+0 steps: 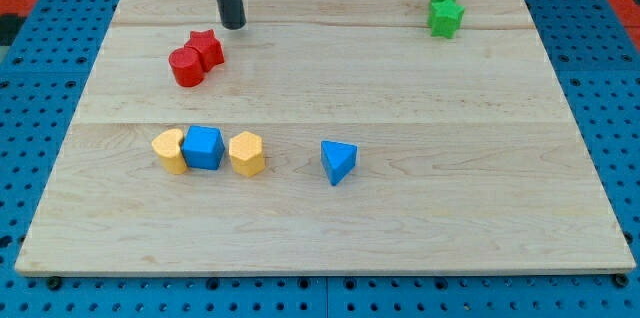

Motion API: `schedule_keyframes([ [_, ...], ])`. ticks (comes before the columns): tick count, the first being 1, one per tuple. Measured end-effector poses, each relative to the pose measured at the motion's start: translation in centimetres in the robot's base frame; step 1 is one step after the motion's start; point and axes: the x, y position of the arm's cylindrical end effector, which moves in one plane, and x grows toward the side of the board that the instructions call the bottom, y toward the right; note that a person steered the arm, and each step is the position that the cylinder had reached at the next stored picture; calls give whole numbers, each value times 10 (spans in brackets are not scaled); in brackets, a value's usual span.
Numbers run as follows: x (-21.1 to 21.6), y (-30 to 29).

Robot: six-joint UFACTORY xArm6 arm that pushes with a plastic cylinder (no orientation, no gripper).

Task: Put your hand underneath the yellow pentagon

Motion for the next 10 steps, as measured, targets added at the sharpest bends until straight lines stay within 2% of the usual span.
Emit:
schedule_keyframes([
  [1, 45, 95],
  [2, 128, 96],
  [4, 186, 73],
  [5, 230, 79],
  [6, 276, 50],
  [7, 242, 66],
  [8, 226, 60],
  [9, 264, 72],
  [10, 282, 3],
])
